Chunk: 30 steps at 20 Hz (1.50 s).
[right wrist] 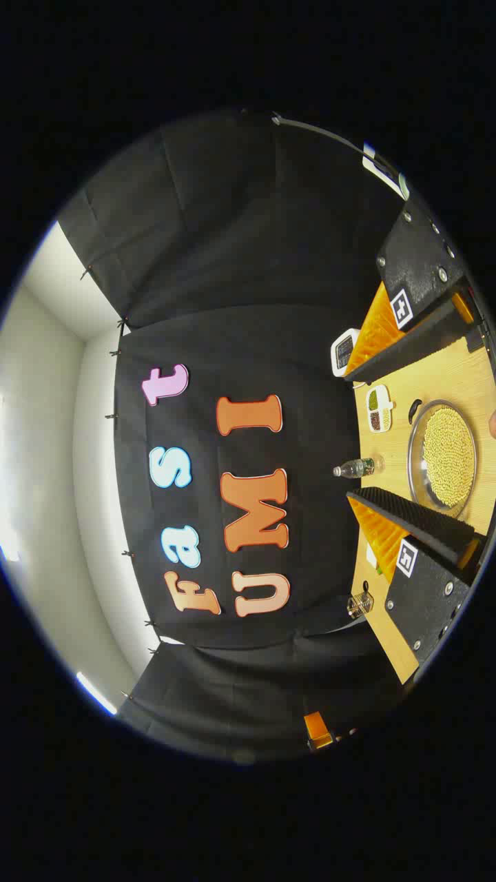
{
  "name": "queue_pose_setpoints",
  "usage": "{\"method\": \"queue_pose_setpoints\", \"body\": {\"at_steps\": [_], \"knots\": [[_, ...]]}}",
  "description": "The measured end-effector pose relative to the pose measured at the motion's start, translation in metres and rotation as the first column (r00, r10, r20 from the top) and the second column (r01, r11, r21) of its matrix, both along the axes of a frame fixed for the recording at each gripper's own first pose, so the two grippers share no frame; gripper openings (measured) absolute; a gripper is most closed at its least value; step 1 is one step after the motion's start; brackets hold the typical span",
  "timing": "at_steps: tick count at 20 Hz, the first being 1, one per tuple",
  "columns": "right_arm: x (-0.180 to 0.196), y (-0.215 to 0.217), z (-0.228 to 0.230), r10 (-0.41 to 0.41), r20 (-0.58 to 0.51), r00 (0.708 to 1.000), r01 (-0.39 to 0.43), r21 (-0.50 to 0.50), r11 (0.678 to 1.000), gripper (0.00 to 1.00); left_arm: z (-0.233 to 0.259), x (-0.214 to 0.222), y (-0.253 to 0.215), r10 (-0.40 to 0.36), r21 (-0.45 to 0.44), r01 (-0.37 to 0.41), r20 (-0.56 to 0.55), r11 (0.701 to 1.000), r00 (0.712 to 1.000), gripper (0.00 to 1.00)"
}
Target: First push the handle of the pot to place it horizontally, then grasp the pot with both hands and set it on the induction cooktop.
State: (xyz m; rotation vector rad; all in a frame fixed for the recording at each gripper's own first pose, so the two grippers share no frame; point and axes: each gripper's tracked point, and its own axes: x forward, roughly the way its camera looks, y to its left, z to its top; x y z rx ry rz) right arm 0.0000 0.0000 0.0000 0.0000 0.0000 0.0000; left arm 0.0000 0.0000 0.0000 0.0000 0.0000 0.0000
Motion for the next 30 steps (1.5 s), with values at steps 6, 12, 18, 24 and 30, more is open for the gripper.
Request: {"method": "queue_pose_setpoints", "body": {"at_steps": [6, 12, 18, 24, 30], "knots": [[-0.004, 0.004, 0.004, 0.013, 0.0, 1.0, -0.013, -0.009, 1.0, 0.95, 0.003, -0.003, -0.006, -0.002, 0.027, 0.002, -0.002, 1.0, 1.0, 0.89], [-0.006, 0.004, 0.003, 0.015, -0.002, 1.0, -0.015, -0.01, 1.0, 0.95, 0.001, -0.006, -0.007, -0.001, 0.034, 0.001, -0.008, 0.999, 1.0, 0.89], [-0.008, 0.005, 0.005, 0.02, 0.013, 1.0, -0.019, -0.014, 1.0, 0.95, 0.002, -0.005, -0.004, 0.007, 0.037, -0.007, -0.008, 0.999, 1.0, 0.89], [-0.008, 0.008, 0.002, 0.023, 0.006, 1.0, -0.023, -0.024, 0.999, 0.95, 0.002, -0.007, -0.006, 0.006, 0.047, -0.005, -0.015, 0.999, 1.0, 0.89], [-0.008, 0.015, -0.007, 0.039, -0.013, 0.999, -0.04, -0.039, 0.998, 0.82, -0.001, -0.008, -0.006, 0.007, 0.057, -0.005, -0.024, 0.998, 1.0, 0.89]]}}
